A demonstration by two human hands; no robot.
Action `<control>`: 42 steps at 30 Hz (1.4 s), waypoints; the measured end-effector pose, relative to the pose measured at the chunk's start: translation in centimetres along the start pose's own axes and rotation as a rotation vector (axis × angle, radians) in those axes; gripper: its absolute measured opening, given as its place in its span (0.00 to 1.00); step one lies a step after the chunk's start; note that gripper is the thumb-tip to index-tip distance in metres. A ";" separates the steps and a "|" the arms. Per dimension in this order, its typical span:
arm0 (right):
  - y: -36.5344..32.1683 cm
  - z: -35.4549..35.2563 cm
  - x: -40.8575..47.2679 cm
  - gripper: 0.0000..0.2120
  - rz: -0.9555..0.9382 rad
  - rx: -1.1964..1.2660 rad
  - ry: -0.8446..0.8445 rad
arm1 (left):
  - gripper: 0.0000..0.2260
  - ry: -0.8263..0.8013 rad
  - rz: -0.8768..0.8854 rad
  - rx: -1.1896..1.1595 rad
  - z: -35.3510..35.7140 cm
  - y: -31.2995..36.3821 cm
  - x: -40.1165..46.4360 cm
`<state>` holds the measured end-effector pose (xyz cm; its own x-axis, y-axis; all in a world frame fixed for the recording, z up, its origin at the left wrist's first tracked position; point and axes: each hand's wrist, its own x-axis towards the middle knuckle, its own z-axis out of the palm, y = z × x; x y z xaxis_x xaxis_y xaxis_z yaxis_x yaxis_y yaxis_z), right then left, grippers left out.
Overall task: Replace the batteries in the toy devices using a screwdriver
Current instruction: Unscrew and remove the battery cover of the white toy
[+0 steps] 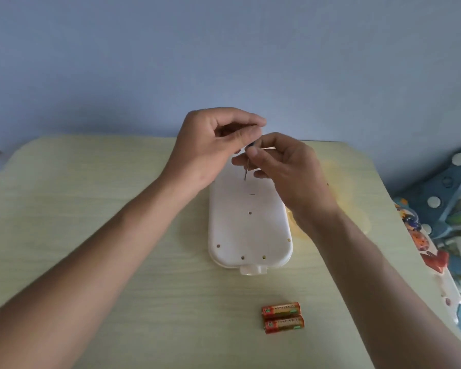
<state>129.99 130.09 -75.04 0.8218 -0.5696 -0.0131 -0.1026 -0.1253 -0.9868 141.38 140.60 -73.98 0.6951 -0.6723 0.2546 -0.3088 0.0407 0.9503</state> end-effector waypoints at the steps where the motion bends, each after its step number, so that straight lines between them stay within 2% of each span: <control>1: 0.2 0.0 0.5 0.07 -0.015 -0.016 0.009 | 0.07 -0.004 0.005 -0.008 0.1 -0.2 0.4; 7: 1.0 -0.1 2.9 0.05 -0.097 -0.070 0.065 | 0.08 0.008 0.011 -0.043 0.3 -1.7 2.5; 18: 2.3 0.3 4.2 0.05 -0.087 -0.099 0.111 | 0.08 -0.008 -0.004 -0.054 0.5 -3.2 3.6; 38: 2.2 0.4 3.7 0.03 -0.101 -0.106 0.106 | 0.05 -0.002 0.058 -0.013 0.2 -3.6 3.3; 42: 2.0 0.3 3.7 0.07 -0.105 -0.134 0.074 | 0.06 -0.066 0.072 0.025 0.1 -3.3 3.2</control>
<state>133.01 127.95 -77.08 0.7889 -0.6054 0.1057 -0.0961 -0.2913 -0.9518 144.51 138.23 -76.36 0.6270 -0.7153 0.3086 -0.3728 0.0724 0.9251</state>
